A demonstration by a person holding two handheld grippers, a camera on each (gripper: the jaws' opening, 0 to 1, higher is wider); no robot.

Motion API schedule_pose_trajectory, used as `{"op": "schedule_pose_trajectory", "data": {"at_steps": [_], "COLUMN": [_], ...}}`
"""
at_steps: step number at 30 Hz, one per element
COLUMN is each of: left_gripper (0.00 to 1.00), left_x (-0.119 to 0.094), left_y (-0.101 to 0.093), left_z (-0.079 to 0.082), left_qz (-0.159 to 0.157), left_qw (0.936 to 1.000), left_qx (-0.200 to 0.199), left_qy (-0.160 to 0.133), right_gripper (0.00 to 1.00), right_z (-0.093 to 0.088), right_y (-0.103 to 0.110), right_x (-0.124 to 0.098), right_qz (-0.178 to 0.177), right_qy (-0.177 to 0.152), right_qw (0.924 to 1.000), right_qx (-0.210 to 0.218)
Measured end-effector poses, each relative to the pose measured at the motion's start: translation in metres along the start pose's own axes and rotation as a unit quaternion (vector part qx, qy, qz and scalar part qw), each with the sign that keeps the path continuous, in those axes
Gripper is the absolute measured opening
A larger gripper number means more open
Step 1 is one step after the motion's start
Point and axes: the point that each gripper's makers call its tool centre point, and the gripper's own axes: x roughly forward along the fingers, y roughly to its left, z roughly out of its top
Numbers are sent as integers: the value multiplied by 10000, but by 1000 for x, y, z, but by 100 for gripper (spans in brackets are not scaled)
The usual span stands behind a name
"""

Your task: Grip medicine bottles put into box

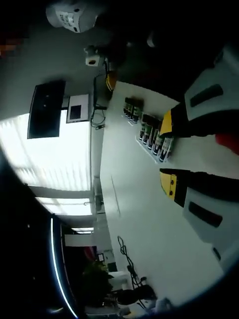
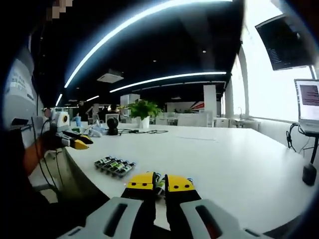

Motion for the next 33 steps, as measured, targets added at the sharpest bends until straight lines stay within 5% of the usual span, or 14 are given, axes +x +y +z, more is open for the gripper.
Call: {"op": "schedule_pose_trajectory", "data": {"at_steps": [11, 33], "left_gripper": [19, 18], "left_x": [6, 3], "left_y": [-14, -22], "left_z": [1, 1], "left_qz": [-115, -183], "left_qw": [9999, 9996], "left_qx": [92, 203], "left_qy": [-3, -6], "right_gripper": [1, 0], "right_z": [-15, -8], "right_y": [-3, -4], "right_x": [-14, -14], "right_qz": [-84, -75], "right_qy": [17, -97], "right_qw": [9991, 9997], "right_qx": [-421, -195]}}
